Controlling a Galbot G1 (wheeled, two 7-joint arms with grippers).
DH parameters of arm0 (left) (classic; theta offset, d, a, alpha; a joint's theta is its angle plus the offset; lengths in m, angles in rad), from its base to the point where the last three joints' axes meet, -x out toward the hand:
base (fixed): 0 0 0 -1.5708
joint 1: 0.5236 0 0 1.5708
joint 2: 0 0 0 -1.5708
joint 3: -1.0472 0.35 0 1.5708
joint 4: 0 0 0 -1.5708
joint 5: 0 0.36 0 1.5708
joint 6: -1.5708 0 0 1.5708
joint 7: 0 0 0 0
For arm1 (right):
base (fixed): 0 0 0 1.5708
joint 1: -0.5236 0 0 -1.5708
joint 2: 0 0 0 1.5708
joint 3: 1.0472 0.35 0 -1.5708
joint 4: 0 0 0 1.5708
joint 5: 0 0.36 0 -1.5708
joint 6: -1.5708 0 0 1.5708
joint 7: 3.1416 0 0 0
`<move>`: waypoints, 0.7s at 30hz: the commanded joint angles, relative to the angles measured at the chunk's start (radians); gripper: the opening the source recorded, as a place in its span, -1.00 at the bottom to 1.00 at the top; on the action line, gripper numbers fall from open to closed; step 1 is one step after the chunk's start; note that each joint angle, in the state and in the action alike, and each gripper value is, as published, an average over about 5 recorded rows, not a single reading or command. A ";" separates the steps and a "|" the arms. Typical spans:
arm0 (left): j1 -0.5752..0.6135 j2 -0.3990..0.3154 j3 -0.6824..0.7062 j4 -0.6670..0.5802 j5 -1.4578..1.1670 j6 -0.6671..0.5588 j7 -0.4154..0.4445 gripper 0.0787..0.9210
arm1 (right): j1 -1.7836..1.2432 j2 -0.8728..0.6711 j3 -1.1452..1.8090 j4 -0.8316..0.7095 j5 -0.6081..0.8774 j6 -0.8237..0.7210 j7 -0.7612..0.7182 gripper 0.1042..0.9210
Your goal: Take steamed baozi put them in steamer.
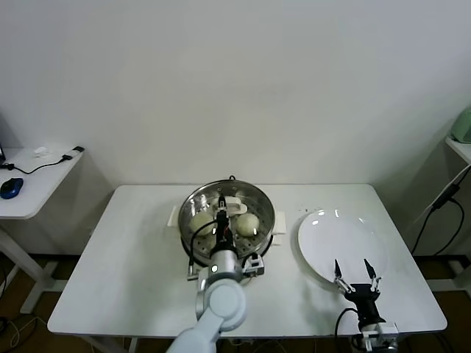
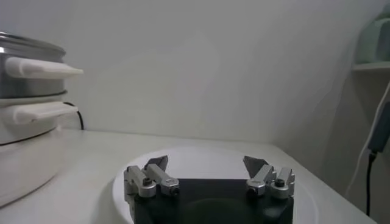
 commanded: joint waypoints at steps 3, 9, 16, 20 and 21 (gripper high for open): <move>0.012 0.035 0.015 -0.081 -0.055 0.037 0.043 -0.61 | -0.004 -0.004 -0.001 0.019 0.000 -0.021 -0.019 0.76; 0.043 0.072 0.037 -0.222 -0.157 0.033 0.068 -0.20 | -0.002 -0.009 -0.002 0.030 0.002 -0.044 -0.023 0.76; 0.098 0.130 -0.023 -0.382 -0.615 -0.125 -0.088 0.30 | -0.009 -0.010 -0.014 0.043 0.021 -0.059 0.000 0.76; 0.153 0.177 -0.177 -0.424 -1.046 -0.324 -0.207 0.56 | -0.019 -0.015 -0.013 0.060 0.049 -0.061 0.011 0.76; 0.174 0.185 -0.231 -0.433 -1.165 -0.366 -0.235 0.62 | -0.020 -0.016 -0.010 0.063 0.055 -0.056 0.011 0.76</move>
